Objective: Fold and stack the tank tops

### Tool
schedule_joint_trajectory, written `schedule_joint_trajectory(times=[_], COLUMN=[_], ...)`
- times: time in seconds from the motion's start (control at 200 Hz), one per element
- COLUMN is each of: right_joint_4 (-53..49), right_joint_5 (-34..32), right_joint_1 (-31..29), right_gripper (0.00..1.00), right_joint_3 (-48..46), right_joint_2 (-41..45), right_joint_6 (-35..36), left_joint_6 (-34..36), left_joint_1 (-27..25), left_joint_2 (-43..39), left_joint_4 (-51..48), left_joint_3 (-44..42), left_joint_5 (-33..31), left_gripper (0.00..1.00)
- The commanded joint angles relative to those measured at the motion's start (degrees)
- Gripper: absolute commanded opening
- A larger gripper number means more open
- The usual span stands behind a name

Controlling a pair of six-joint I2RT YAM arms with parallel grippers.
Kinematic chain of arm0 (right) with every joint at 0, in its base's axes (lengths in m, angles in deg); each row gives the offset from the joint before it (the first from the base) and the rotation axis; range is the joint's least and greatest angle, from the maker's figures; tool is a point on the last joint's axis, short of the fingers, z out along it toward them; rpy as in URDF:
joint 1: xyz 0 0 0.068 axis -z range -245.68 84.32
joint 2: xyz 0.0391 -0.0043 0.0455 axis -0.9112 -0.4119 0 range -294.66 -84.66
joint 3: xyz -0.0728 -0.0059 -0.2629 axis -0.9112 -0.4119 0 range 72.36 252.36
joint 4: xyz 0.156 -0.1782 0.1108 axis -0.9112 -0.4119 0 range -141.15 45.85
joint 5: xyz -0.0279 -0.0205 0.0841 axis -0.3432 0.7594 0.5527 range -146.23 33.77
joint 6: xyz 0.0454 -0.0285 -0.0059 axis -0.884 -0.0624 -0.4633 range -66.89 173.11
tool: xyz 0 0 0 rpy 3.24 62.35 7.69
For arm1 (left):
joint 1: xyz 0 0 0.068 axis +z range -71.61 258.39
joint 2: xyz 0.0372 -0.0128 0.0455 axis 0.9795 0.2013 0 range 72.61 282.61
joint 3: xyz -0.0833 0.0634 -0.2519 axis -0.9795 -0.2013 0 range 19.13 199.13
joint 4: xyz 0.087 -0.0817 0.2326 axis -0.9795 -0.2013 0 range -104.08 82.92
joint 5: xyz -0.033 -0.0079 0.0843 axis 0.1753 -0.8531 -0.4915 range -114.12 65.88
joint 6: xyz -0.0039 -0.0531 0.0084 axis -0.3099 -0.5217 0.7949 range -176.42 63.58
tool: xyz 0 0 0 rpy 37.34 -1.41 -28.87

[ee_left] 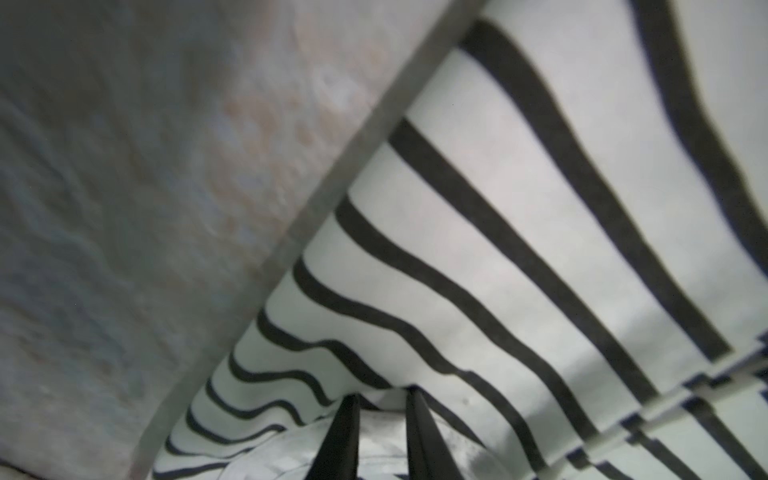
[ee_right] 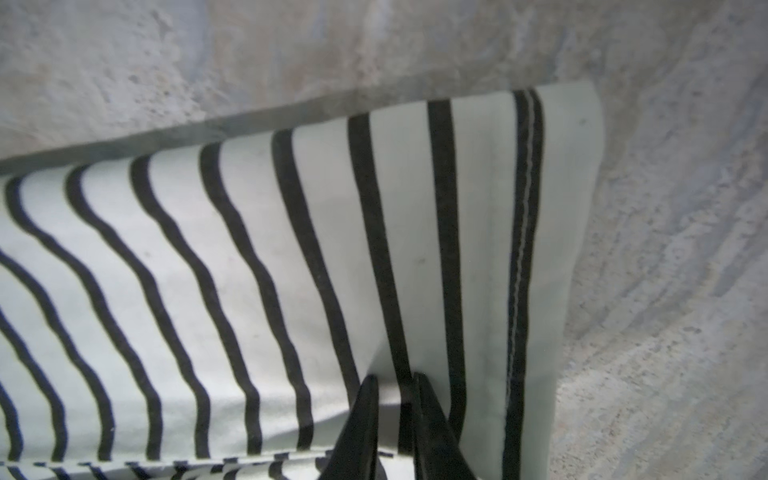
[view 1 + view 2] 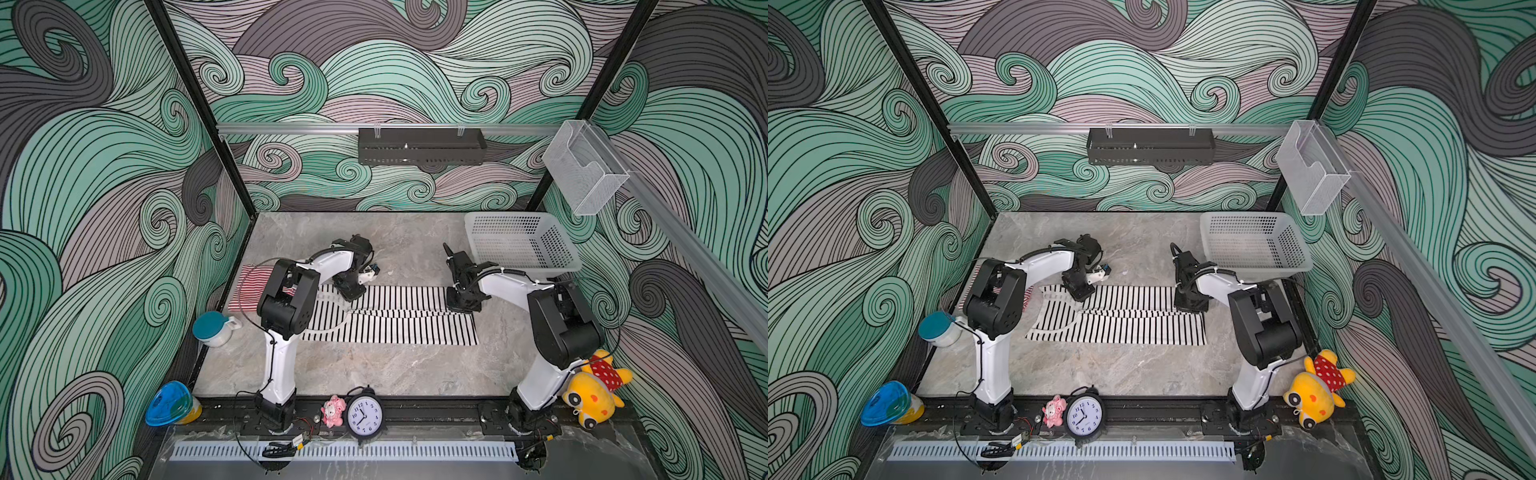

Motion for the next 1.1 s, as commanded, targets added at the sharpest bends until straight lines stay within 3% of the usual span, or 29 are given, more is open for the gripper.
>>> schedule_joint_trajectory(times=[0.0, 0.275, 0.44, 0.641, 0.916, 1.096], right_joint_4=[-1.9, 1.3, -1.0, -3.3, -3.7, -3.7], right_joint_5=[-2.1, 2.2, 3.4, -0.7, -0.8, -0.4], right_joint_1=[0.7, -2.0, -6.0, -5.2, -1.6, 0.9], right_gripper=[0.19, 0.20, 0.27, 0.38, 0.35, 0.35], right_joint_3=[-4.1, -14.0, -13.9, -10.4, -3.2, -1.0], right_joint_2=[1.6, 10.9, 17.7, 21.4, 11.5, 7.7], right_joint_6=[-3.5, -11.3, -12.2, -7.3, -1.4, 0.2], left_joint_6=[2.6, 4.5, 3.1, -0.1, -3.5, -5.0], left_joint_1=[0.6, 1.3, 1.7, 1.8, -3.2, -5.3], left_joint_2=[5.2, 19.5, 19.2, 6.0, -8.2, -12.8], left_joint_4=[-6.2, -15.1, -16.9, -11.9, -8.0, -6.3], left_joint_3=[9.2, 35.4, 40.1, 25.4, 3.1, -7.7], left_joint_5=[-2.2, -3.2, -4.4, -1.3, 2.4, 6.5], left_gripper=[0.22, 0.21, 0.21, 0.22, 0.24, 0.24])
